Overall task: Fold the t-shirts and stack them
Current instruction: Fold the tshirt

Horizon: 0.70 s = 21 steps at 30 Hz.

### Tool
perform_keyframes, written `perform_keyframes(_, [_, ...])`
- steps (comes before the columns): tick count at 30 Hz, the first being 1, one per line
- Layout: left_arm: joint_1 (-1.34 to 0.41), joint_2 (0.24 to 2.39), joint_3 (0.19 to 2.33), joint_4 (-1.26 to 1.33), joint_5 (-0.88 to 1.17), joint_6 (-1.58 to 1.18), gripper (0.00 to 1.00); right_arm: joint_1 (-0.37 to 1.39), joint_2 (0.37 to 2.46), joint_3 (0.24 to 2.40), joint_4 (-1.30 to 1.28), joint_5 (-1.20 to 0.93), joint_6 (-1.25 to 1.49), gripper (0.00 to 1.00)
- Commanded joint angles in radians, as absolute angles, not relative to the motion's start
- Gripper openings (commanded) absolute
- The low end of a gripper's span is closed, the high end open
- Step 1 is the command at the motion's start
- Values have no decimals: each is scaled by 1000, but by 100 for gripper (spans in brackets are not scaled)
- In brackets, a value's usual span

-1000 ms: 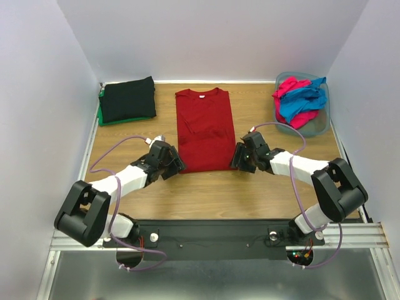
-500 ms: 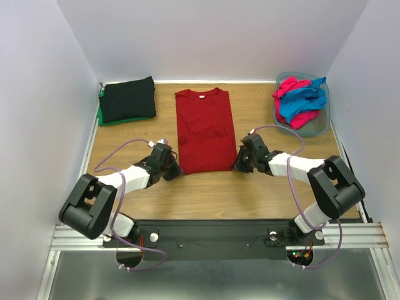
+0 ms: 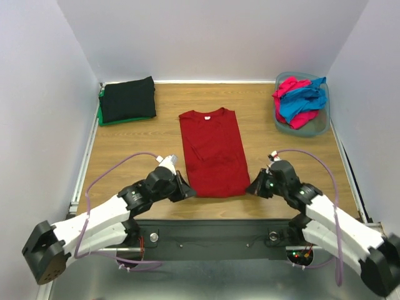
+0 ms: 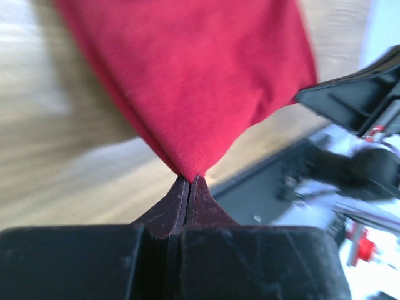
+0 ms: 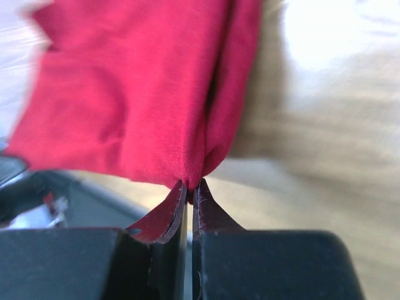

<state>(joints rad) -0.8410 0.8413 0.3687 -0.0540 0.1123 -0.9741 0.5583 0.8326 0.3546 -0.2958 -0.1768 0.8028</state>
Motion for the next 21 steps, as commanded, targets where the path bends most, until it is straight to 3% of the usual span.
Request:
perform_keyframes(1, [-882,738,377,-115,121,-1042,0,569,630,386,-471,-264,833,0])
perform_keyframes(7, [-885,790,529,-167,46,-982,0,569,626,578,-500,-175,796,0])
perform_keyframes(14, [-842,968,759,-192,-68,-882,0,569,839,846,-499,177,746,0])
perform_keyframes(21, [-677,1104,862,-166,-5,-793,0,566,1074,1073,-482,328,675,0])
